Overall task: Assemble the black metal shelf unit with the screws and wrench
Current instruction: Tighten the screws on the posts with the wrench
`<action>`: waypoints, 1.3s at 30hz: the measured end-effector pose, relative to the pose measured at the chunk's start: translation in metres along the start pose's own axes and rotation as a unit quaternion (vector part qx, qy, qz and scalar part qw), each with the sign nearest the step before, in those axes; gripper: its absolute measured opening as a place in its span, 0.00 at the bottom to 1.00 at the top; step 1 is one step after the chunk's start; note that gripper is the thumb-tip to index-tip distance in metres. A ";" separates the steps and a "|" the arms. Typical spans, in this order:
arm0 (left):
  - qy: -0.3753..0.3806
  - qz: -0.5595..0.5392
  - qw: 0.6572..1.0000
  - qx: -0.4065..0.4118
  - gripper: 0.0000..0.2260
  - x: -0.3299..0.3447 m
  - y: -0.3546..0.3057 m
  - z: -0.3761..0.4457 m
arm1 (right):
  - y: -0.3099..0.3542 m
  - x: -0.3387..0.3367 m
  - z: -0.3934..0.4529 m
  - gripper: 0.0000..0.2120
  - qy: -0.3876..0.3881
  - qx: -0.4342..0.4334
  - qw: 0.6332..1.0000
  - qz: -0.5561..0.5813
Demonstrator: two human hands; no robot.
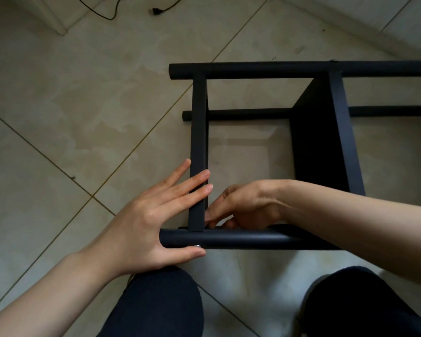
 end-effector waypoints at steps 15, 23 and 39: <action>0.001 0.001 1.000 0.003 0.37 0.000 0.000 0.001 | 0.001 -0.004 0.003 0.06 0.024 0.007 1.000 -0.011; 0.002 0.001 1.000 0.001 0.37 0.000 -0.001 0.001 | 0.002 0.004 0.007 0.05 -0.006 -0.005 1.000 -0.030; 0.005 0.003 1.000 0.002 0.37 -0.001 -0.001 0.001 | 0.006 0.001 -0.003 0.10 -0.024 0.005 0.998 -0.063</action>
Point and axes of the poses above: each hand's wrist, its own z-axis towards the middle knuckle, its own x-axis out of the palm, y = z × x, the point moved 1 cm from there along z, towards the middle knuckle, and after that the axes turned 15 degrees about x, right-handed, at the moved point
